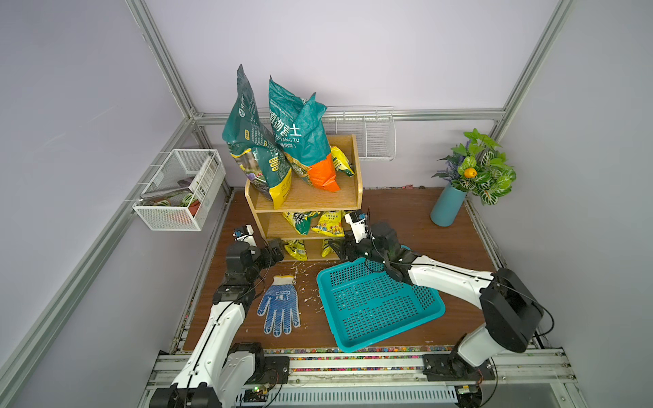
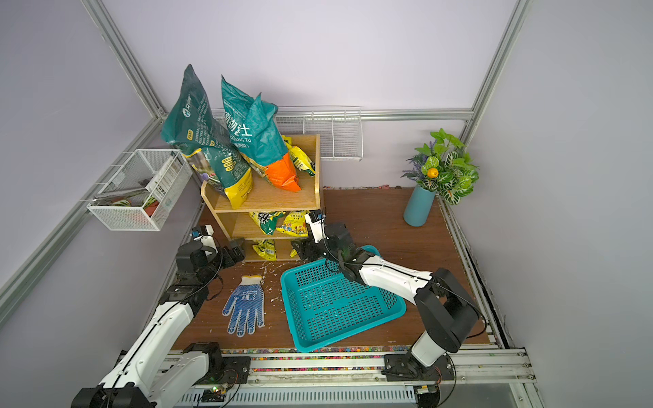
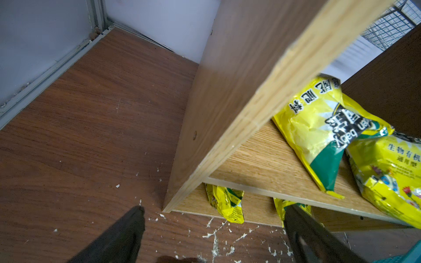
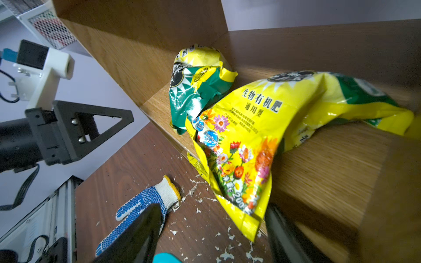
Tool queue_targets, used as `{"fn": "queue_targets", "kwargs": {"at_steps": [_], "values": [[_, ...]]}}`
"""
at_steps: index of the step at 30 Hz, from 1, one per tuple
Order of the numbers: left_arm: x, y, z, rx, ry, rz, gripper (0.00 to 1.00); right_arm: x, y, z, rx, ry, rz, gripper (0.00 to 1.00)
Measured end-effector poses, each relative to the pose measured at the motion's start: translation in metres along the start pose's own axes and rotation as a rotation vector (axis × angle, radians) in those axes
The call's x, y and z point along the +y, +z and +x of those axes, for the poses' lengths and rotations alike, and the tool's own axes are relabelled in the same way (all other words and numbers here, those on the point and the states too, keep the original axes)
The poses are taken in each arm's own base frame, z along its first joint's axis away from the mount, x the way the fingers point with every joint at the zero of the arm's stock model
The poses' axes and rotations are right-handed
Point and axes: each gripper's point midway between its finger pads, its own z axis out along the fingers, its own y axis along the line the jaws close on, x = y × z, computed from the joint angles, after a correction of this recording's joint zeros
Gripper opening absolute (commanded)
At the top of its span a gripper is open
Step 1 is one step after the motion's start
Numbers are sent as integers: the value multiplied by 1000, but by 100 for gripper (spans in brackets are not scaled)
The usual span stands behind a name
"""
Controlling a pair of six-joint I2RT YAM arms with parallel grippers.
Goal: Take down the fertilizer bag from the shelf
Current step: Adjust the shelf at the center of the board.
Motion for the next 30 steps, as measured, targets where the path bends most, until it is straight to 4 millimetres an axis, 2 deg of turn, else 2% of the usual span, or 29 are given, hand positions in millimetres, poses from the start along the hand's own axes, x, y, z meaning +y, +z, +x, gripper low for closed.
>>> {"fn": "queue_targets", "kwargs": {"at_steps": [4, 11, 16, 21, 25, 30], "values": [[0, 0, 0, -1, 0, -2, 100, 4, -2, 1, 18, -16, -51, 76], [1, 0, 0, 1, 0, -3, 100, 6, -11, -3, 1, -8, 7, 76], [1, 1, 0, 2, -4, -3, 100, 0, -43, -17, -91, 69, 85, 75], [0, 1, 1, 5, -8, -1, 100, -22, -67, -27, -161, 103, 202, 75], [0, 1, 1, 7, -8, 2, 100, -41, -65, -33, -169, 106, 254, 72], [0, 1, 2, 7, -8, 3, 100, -56, -42, -40, -156, 106, 260, 67]]}}
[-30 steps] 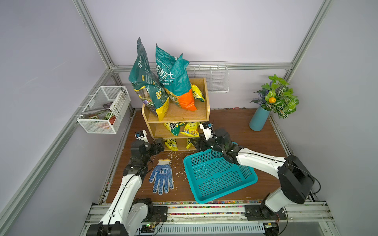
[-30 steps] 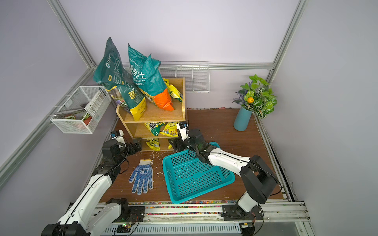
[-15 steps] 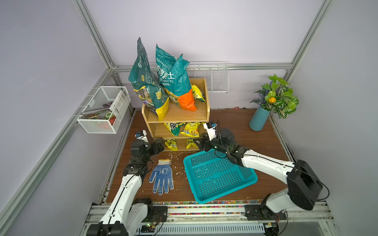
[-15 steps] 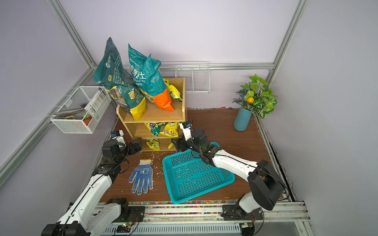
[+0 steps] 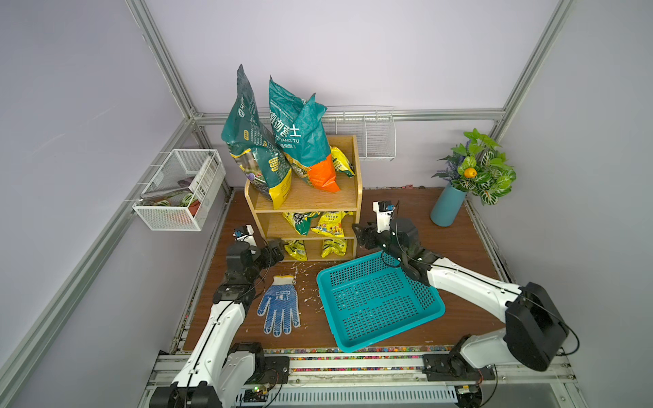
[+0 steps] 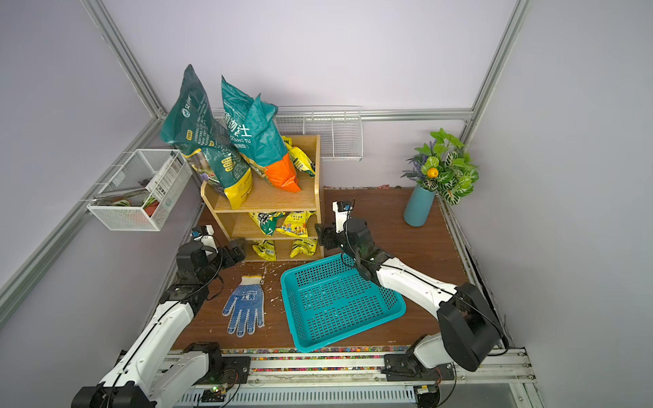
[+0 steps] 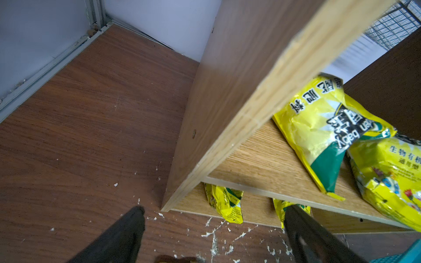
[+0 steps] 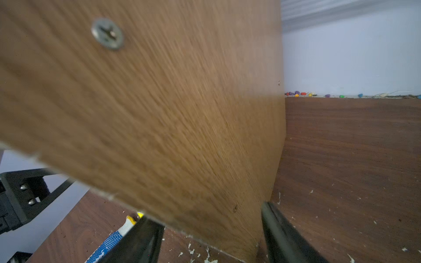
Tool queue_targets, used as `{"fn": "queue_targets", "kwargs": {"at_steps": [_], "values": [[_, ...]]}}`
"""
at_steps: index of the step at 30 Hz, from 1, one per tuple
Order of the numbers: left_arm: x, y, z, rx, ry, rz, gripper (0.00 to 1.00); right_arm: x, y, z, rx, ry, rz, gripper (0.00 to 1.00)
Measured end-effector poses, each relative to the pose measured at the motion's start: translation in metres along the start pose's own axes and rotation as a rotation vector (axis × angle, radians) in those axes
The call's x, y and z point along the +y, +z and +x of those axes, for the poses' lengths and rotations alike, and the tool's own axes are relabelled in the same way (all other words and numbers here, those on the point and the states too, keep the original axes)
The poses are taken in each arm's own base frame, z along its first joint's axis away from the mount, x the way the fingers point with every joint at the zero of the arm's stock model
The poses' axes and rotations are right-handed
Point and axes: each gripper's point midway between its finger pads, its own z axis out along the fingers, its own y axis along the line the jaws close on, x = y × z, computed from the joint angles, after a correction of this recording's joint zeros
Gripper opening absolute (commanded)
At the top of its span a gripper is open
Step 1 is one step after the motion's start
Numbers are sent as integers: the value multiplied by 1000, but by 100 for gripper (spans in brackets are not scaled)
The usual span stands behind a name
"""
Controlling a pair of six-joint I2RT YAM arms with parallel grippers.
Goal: Take down the fertilizer bag from the shelf
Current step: Adjust the shelf at the center of the board, then pick up the fertilizer bag from the shelf.
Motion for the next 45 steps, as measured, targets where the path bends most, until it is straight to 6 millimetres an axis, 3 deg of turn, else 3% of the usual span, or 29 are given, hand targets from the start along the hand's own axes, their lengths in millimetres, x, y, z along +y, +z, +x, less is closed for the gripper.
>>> {"fn": "queue_targets", "kwargs": {"at_steps": [2, 4, 7, 12, 22, 23, 27, 33, 38, 45], "values": [[0, 0, 0, 0, 0, 0, 100, 4, 12, 0, 8, -2, -21, 56], [0, 0, 0, 0, 0, 0, 100, 8, 21, 2, 14, -21, -37, 39], [0, 0, 0, 0, 0, 0, 100, 1, 19, 1, -12, -105, 61, 23], [-1, 0, 1, 4, 1, 8, 100, -17, 11, -5, -44, -48, 143, 13], [-6, 2, 6, 29, -8, 36, 100, -22, 12, -4, 16, -88, 52, 18], [-7, 2, 7, 31, -9, 37, 100, -21, 13, -3, 20, -89, 45, 21], [-6, 0, 14, 61, -21, 33, 100, -21, 13, -5, 36, -72, 10, 56], [-14, -20, 21, 81, -34, 40, 100, -25, 18, -6, 54, -24, -6, 68], [-38, -28, 35, 139, 3, 63, 100, -29, -12, -8, 89, -17, 65, 72], [-40, -36, 42, 149, -15, -71, 100, -31, -85, -30, 78, -6, 147, 73]]}}
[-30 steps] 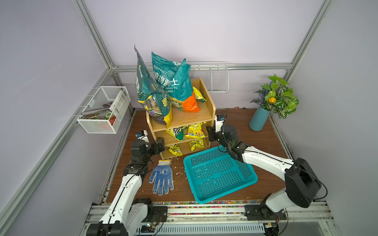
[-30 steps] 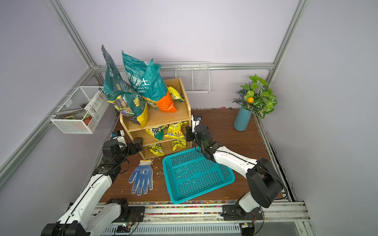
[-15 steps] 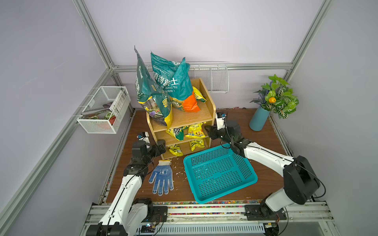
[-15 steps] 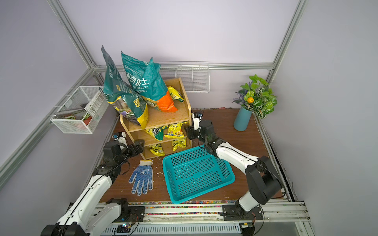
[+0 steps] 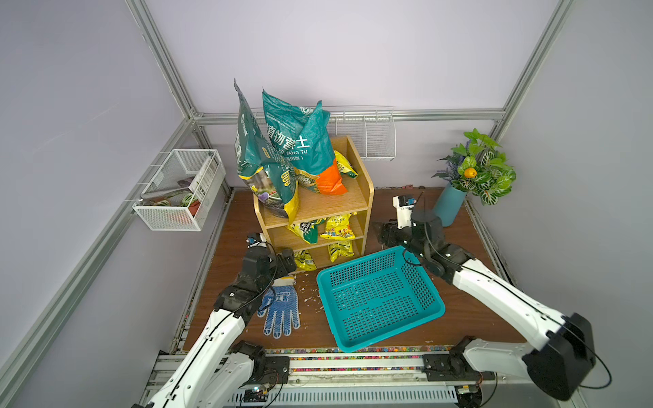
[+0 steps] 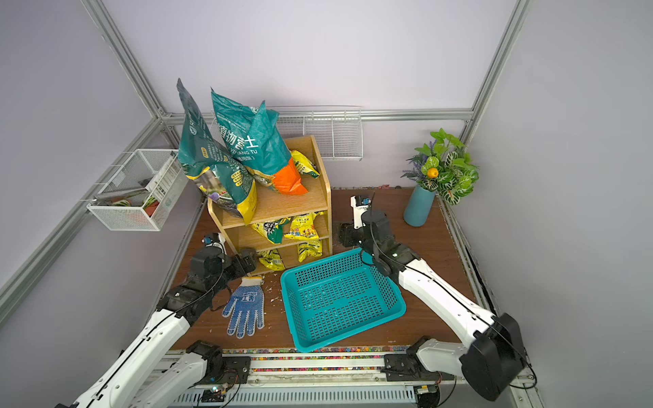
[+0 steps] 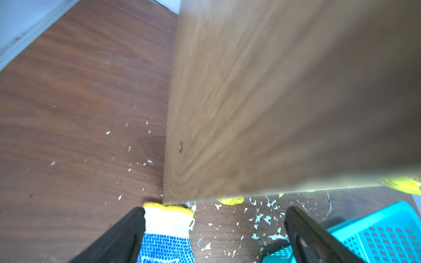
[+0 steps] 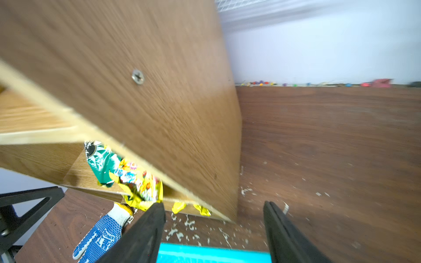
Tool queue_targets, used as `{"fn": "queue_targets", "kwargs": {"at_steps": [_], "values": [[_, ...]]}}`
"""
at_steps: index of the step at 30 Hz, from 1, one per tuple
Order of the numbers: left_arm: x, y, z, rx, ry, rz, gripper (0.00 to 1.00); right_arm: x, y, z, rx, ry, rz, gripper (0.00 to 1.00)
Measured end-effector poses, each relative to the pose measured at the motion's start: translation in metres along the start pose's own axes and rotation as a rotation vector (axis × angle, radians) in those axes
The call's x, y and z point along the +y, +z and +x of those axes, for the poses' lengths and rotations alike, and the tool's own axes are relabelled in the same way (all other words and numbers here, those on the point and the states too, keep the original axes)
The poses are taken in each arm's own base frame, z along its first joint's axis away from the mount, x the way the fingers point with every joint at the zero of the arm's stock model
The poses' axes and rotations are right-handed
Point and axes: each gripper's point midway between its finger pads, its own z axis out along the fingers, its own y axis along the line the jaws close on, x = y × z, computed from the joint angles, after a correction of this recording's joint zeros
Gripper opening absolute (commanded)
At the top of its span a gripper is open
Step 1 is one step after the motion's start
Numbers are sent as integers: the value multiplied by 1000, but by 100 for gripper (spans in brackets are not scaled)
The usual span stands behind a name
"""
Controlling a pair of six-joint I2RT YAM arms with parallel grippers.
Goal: Take down the fertilizer bag from the shelf
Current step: Pick up the fertilizer bag from the shelf.
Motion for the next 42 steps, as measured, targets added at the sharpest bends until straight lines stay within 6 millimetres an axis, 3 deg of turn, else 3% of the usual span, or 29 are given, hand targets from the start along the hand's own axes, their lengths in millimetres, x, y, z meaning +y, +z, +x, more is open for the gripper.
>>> {"fn": "queue_targets", "kwargs": {"at_steps": [4, 6, 8, 10, 12, 15, 18, 22, 27, 33, 42], "values": [[-2, -1, 7, 10, -20, -15, 100, 7, -26, 5, 29, -32, 13, 72], [-3, -1, 8, 12, -31, -15, 100, 27, -31, 7, 69, -93, -6, 73], [-4, -1, 8, 12, -39, -12, 100, 55, -35, -3, 77, -151, -49, 74], [-5, -1, 7, 14, -51, -10, 100, 87, -40, -25, 48, -200, -111, 76], [-6, -1, 8, 17, -63, -6, 100, 110, -45, -49, 2, -227, -158, 86], [-9, 0, 8, 17, -86, 5, 100, 136, -53, -86, -73, -265, -215, 98], [-13, 1, 6, 13, -119, 26, 100, 160, -54, -122, -151, -313, -267, 99], [-15, 5, 5, 7, -142, 30, 100, 187, -36, -154, -215, -377, -313, 99], [-16, 9, 3, 2, -143, 31, 100, 205, 7, -169, -230, -416, -353, 99], [-16, 10, 2, -4, -144, 30, 100, 210, 51, -182, -270, -434, -355, 99], [-17, 10, 2, -4, -144, 30, 100, 208, 76, -201, -364, -458, -321, 94]]}}
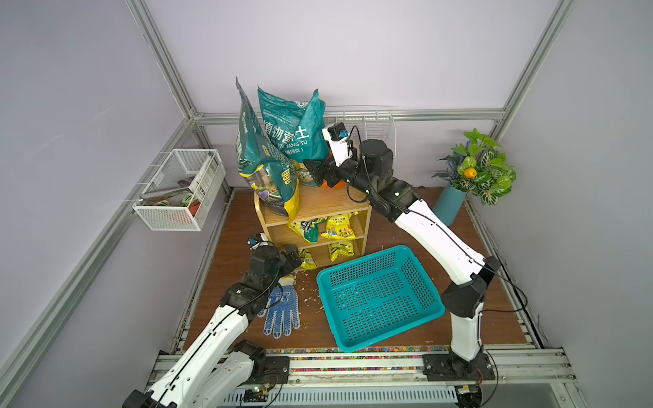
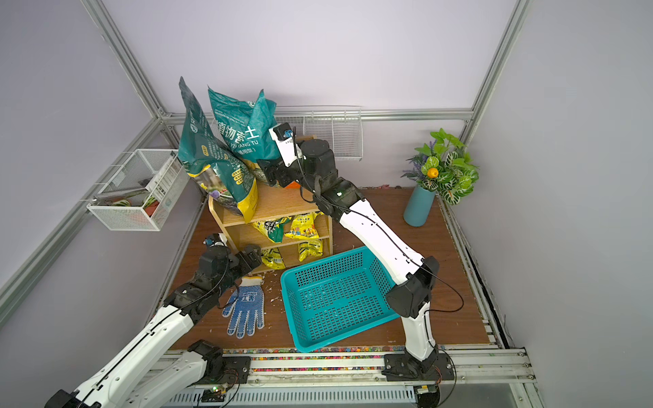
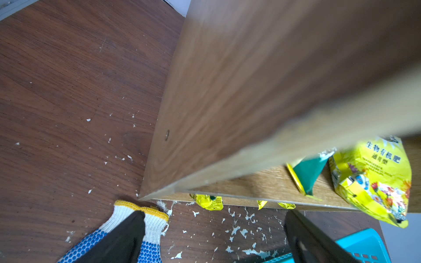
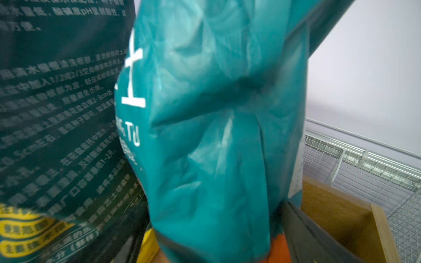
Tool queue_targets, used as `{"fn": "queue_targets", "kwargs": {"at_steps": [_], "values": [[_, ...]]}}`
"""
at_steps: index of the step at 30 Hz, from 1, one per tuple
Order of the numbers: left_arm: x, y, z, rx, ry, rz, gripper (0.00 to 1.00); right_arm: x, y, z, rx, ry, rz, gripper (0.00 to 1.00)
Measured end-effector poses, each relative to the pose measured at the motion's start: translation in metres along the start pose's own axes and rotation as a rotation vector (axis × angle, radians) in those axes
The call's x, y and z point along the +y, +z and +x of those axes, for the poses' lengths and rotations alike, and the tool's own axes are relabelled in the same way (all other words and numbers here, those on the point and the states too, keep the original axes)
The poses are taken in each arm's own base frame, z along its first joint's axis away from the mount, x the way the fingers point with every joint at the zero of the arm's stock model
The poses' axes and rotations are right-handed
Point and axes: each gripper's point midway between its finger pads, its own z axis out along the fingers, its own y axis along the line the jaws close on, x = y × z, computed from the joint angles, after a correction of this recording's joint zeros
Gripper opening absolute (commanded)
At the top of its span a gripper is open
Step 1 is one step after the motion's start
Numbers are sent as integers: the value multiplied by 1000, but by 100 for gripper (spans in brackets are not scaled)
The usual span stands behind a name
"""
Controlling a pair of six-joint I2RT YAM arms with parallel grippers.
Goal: Take down the fertilizer bag from the shelf
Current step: Pick up the fertilizer bag from the shelf.
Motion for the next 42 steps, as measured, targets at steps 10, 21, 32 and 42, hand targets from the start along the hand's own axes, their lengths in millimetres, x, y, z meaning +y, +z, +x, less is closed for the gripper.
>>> {"fn": "queue_targets", "kwargs": {"at_steps": [10, 21, 32, 42], "values": [[0, 2, 0, -9, -2, 7, 100, -9, 5, 9, -24, -30, 49, 99], [-2, 4, -2, -18, -3, 11, 100, -12, 23, 13, -78, 29, 4, 32], [-2, 4, -2, -17, -3, 10, 100, -3, 16, 13, -106, 16, 39, 0], [-8, 11, -4, -24, 15, 32, 100, 6, -7, -2, -90, -88, 83, 0]]}}
